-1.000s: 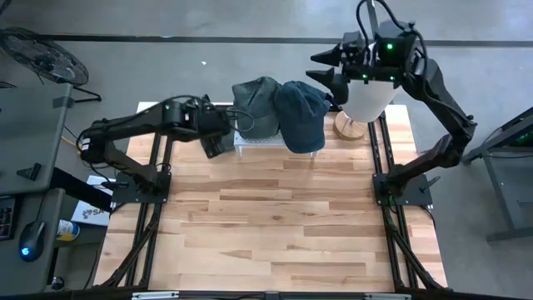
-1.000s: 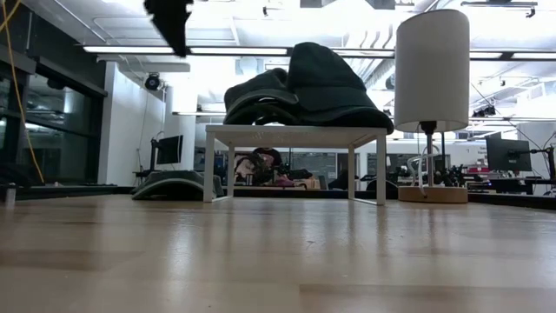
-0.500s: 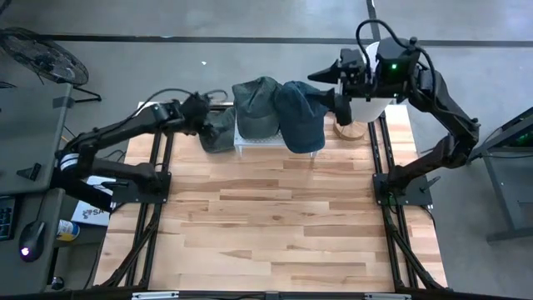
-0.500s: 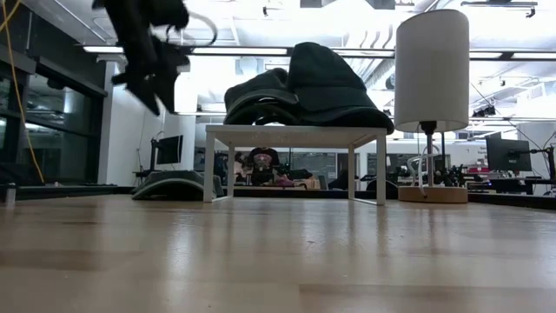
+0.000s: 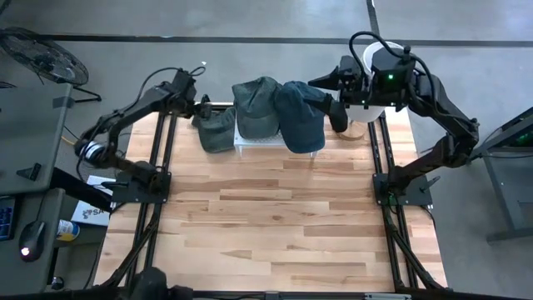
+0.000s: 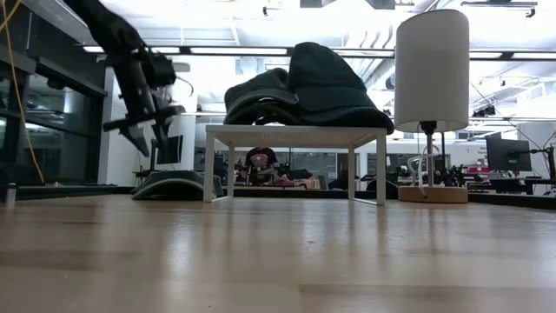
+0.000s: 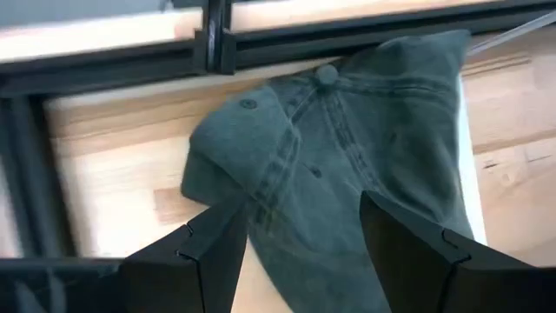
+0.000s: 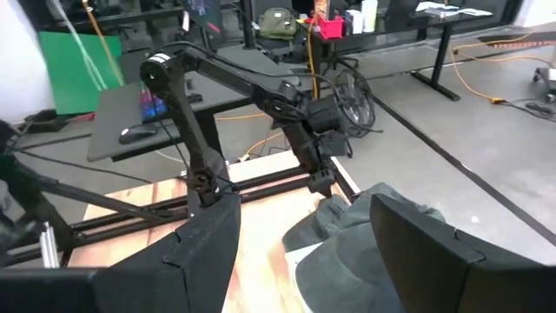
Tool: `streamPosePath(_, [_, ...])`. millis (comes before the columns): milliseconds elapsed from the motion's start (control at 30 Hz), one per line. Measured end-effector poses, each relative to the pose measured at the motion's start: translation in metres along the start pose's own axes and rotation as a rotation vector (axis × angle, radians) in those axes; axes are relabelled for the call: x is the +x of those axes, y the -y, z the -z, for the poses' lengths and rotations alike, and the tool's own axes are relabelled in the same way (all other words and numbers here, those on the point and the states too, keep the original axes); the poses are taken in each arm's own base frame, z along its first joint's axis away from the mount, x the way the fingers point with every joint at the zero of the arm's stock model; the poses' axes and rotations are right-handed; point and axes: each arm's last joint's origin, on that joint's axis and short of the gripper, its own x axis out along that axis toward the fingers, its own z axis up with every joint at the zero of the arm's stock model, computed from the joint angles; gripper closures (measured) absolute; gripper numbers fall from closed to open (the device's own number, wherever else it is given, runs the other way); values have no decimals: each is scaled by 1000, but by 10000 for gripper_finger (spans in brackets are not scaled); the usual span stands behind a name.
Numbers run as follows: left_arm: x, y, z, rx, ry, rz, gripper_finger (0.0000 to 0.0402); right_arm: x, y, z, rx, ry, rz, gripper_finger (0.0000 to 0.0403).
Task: Pick & Place hat
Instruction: Stack the dark green cap on the dark green cap on the shelf
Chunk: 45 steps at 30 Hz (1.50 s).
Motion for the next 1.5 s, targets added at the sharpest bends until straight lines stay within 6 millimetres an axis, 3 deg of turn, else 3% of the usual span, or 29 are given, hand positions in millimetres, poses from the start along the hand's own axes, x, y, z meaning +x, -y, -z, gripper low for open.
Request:
streamPosePath(167, [25, -4, -7, 19, -38, 59, 184, 0, -1, 0, 27, 3, 27, 153])
streamPosePath(400, [46, -6, -10, 74, -57, 2, 184, 0, -1, 1, 62, 1, 59, 153])
streamPosePath(1000, [62, -10, -9, 137, -73, -84, 187, 0, 0, 2, 73, -3, 99, 153])
streamPosePath(1500, [67, -2, -3, 212, -116, -111, 285, 0, 0, 2, 95, -4, 99, 153])
